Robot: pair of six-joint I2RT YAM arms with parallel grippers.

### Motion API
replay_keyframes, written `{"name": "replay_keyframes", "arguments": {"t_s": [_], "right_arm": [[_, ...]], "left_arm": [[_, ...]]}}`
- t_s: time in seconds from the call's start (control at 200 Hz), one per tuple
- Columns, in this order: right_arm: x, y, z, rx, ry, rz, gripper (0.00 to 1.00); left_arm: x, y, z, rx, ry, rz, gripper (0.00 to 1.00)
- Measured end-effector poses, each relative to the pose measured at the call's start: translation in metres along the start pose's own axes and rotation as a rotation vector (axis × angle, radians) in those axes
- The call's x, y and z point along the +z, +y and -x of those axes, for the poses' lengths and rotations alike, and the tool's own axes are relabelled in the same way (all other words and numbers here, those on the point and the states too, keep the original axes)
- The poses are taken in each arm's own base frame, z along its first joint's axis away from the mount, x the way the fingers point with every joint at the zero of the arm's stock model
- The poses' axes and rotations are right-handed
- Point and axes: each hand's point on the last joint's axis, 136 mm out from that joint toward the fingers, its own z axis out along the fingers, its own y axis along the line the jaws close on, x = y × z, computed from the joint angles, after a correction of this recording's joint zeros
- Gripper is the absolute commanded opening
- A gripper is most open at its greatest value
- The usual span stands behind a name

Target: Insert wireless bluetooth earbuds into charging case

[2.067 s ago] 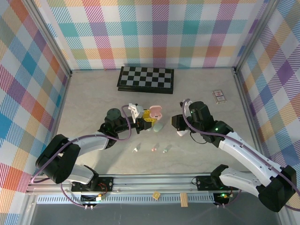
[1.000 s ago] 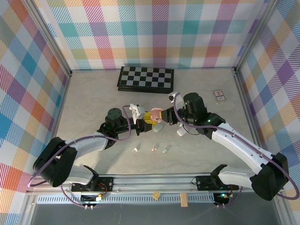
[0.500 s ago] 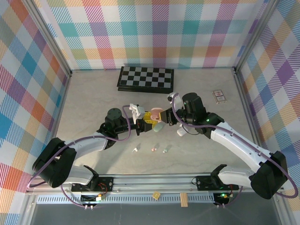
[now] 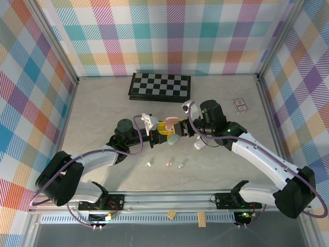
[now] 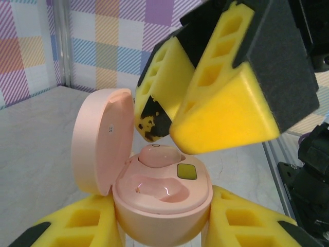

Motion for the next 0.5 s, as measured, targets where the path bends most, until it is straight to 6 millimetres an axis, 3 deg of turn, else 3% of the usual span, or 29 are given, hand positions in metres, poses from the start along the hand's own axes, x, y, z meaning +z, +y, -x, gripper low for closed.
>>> {"name": "replay_keyframes", "arguments": {"t_s": [0.11, 0.275, 0.38, 0.5], "right_arm": [[-0.011, 0.002, 0.007, -0.008, -0.039, -0.016, 0.48], [-0.044, 0.002, 0.015, 0.007, -0.166, -0.065, 0.51], [-0.058, -0.010, 0.006, 0.078, -0.230, -0.114, 0.54], [-0.061, -0.037, -0.021, 0.225, -0.254, -0.188, 0.54]], "left_arm": [[0.000, 0.000, 0.005, 0.002, -0.018, 0.002, 0.25], [0.000, 0.003, 0.008, 0.013, -0.034, 0.018, 0.25], [-0.002, 0.006, 0.006, 0.010, -0.032, 0.033, 0.25], [-0.007, 0.010, -0.001, -0.001, -0.022, 0.054, 0.24]]}}
